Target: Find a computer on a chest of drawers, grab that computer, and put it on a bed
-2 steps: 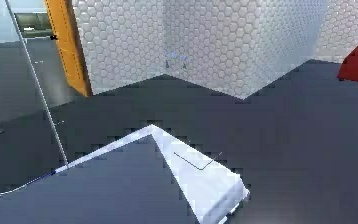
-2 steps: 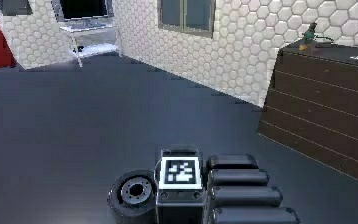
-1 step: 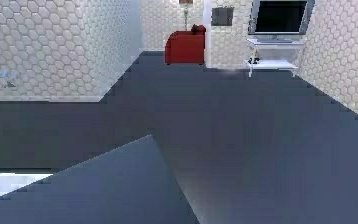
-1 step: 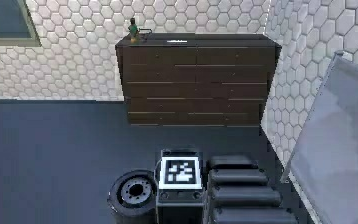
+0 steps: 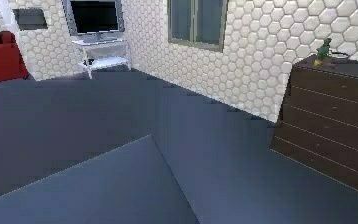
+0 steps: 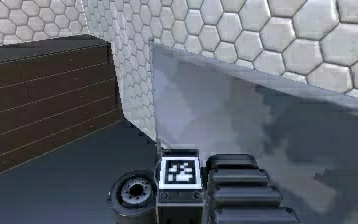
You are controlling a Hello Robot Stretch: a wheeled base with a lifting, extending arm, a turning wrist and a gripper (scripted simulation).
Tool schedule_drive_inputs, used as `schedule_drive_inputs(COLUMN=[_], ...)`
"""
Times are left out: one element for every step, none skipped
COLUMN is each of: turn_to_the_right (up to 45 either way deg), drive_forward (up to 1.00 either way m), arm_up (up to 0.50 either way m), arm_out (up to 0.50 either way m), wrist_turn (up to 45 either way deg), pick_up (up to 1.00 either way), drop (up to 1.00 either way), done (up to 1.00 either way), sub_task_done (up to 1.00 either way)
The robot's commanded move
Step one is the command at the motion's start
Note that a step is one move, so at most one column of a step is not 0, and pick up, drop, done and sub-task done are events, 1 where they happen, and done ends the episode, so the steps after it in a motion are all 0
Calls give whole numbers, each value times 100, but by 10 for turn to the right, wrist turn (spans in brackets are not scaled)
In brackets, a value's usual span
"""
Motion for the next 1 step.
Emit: schedule_drive_inputs(turn_to_the_right=[450], drive_forward=[0], arm_up=[0], arm_out=[0], wrist_turn=[0], pick_up=[0], drop=[0], done=[0], sub_task_done=[0])
